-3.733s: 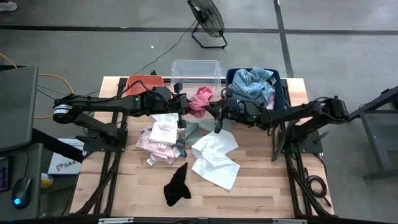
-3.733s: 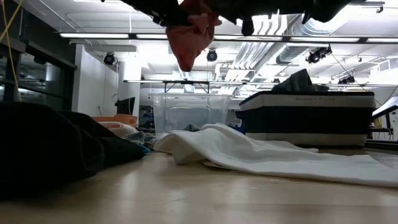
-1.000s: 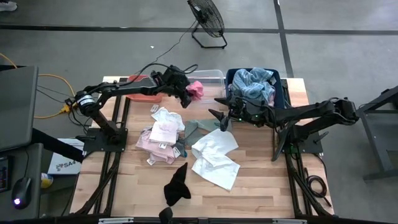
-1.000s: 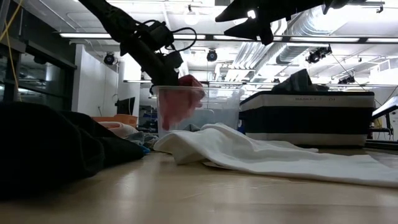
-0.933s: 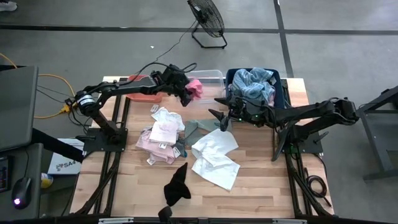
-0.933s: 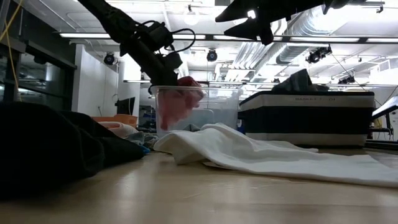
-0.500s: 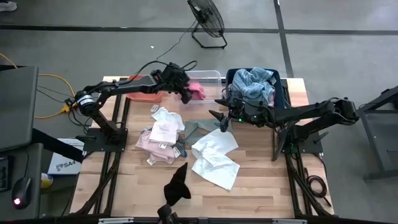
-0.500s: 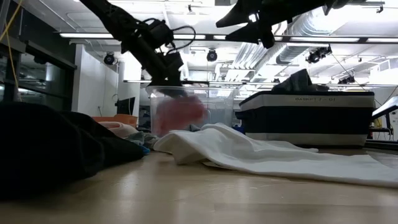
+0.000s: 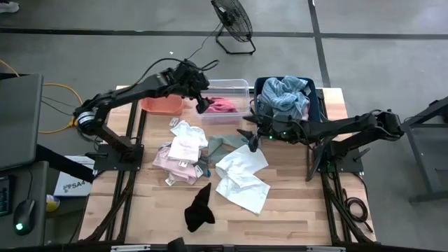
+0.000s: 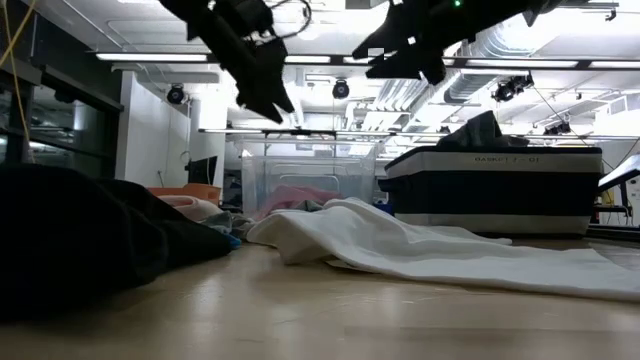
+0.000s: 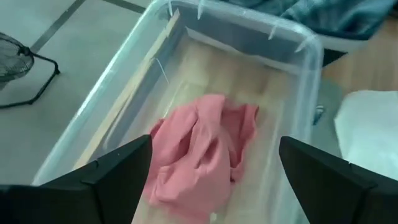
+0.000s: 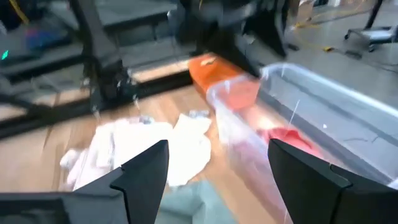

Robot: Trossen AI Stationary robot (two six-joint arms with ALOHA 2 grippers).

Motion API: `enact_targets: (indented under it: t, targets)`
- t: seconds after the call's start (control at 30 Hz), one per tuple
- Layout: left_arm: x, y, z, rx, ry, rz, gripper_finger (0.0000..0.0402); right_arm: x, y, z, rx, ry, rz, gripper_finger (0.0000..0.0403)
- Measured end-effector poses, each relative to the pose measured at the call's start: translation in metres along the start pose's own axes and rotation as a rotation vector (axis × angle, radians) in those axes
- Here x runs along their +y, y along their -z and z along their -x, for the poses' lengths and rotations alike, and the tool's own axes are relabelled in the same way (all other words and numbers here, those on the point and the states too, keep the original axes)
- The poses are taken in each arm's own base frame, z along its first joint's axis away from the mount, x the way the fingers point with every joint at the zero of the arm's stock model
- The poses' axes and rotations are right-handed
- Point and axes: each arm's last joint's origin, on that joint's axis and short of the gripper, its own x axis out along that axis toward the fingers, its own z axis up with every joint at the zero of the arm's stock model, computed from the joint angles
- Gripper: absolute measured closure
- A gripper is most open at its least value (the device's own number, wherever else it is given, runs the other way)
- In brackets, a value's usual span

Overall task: Pick & Place Cloths
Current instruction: Put the white underwear into the transparent bin

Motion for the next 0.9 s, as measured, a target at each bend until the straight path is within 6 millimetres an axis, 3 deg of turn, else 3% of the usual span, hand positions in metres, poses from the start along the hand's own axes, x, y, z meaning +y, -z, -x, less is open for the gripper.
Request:
enact_targets:
  t: [0.23, 0.53, 0.7, 0.9]
  targets:
    - [-0.017, 0.024, 0.038, 0.008, 0.095, -0.006, 0.0055, 0.013, 0.019, 0.006, 0.188, -0.167, 0.110, 0.0137]
    - [-0.053, 0.062, 0.068, -0.096, 0.183, -0.017, 0.0055, 0.040, 0.039, 0.015, 0.299, -0.323, 0.238, 0.0137]
    - [-0.067, 0.077, 0.075, -0.136, 0.207, -0.017, 0.0055, 0.058, 0.066, 0.004, 0.387, -0.358, 0.324, 0.0137]
    - [-0.075, 0.086, 0.074, -0.124, 0.163, -0.031, 0.0055, 0.074, 0.101, -0.023, 0.406, -0.367, 0.369, 0.0137]
